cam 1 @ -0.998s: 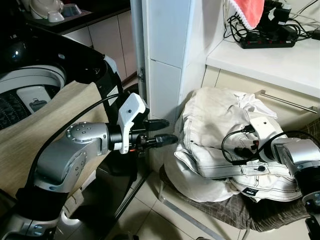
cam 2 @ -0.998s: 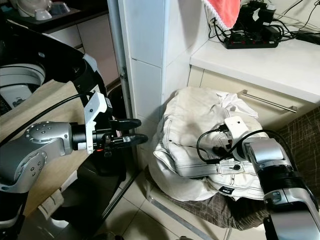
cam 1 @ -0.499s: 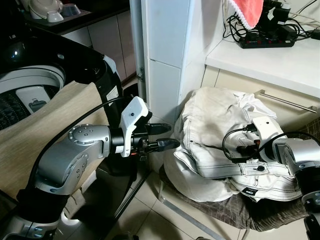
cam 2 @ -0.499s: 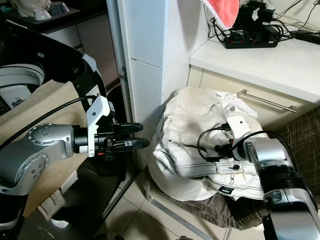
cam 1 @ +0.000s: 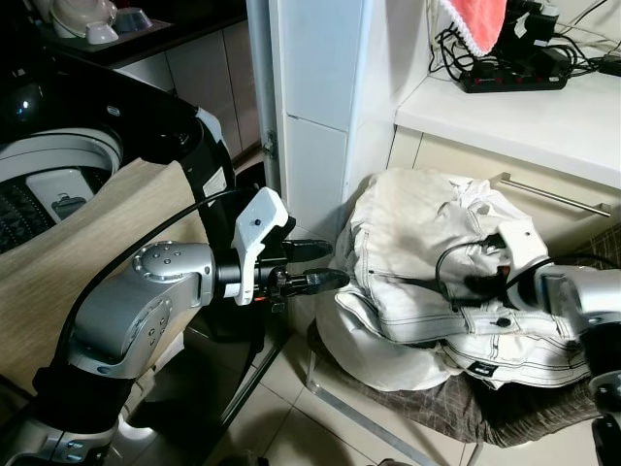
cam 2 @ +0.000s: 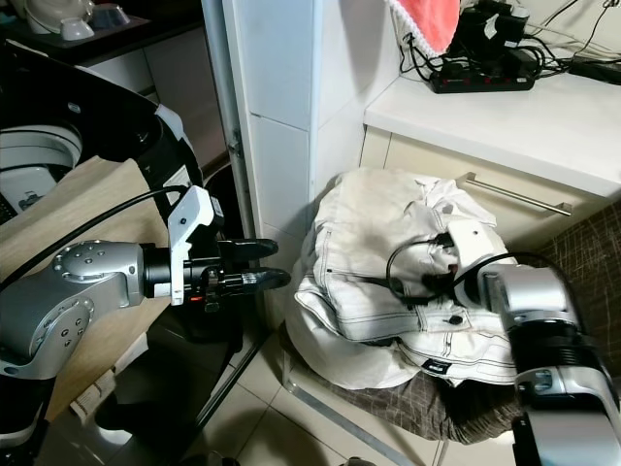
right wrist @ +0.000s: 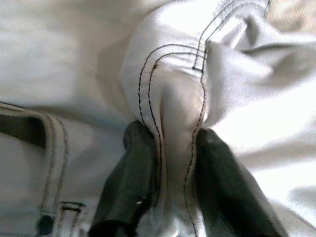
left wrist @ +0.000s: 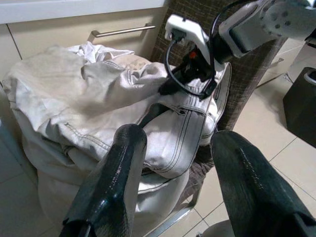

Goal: Clothes washing

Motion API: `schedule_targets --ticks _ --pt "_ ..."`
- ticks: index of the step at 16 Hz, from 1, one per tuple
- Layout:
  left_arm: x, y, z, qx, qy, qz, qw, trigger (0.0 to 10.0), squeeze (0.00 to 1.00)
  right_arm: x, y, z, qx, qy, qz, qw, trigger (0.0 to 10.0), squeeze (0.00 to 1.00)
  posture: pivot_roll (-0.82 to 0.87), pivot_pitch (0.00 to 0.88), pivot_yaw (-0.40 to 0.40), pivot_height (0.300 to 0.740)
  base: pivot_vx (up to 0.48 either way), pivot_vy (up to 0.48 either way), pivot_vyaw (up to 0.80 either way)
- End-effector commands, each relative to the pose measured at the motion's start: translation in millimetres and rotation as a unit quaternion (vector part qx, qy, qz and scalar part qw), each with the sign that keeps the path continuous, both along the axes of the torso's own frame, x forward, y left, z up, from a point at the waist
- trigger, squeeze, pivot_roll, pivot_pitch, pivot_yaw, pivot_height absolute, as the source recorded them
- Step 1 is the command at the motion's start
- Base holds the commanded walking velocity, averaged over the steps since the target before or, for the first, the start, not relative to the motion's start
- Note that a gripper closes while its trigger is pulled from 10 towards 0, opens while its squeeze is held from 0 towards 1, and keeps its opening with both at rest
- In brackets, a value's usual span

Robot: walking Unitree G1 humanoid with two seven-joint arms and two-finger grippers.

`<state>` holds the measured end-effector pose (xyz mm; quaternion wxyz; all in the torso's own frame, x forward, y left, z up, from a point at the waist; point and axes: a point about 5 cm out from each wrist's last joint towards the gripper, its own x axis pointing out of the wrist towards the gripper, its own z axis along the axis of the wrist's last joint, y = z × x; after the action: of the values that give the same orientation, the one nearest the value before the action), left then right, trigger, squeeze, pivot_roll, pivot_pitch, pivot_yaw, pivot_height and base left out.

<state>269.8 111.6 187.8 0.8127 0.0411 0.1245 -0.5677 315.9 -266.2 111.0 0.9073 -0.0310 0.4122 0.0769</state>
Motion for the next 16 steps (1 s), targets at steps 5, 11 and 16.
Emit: schedule_targets --ticks 5,11,16 --pt "14.7 -5.6 19 -0.037 -0.058 0.053 0.996 10.0 0.0 6.5 9.8 79 0.112 -0.143 0.048 0.982 0.0 0.0 -0.12 0.0 0.034 0.74 0.0 0.0 0.0" --pt "32.9 -52.8 64 -0.188 -0.087 0.09 0.974 10.0 1.0 2.8 35.5 158 0.248 -0.272 0.109 0.923 0.0 0.0 -0.14 0.0 0.025 0.74 0.0 0.0 0.0" --pt "11.2 -90.4 43 -0.096 -0.173 0.011 0.98 10.0 1.0 10.9 39.6 171 0.303 -0.294 0.056 0.905 0.0 0.0 -0.14 0.0 0.019 0.74 0.0 0.0 0.0"
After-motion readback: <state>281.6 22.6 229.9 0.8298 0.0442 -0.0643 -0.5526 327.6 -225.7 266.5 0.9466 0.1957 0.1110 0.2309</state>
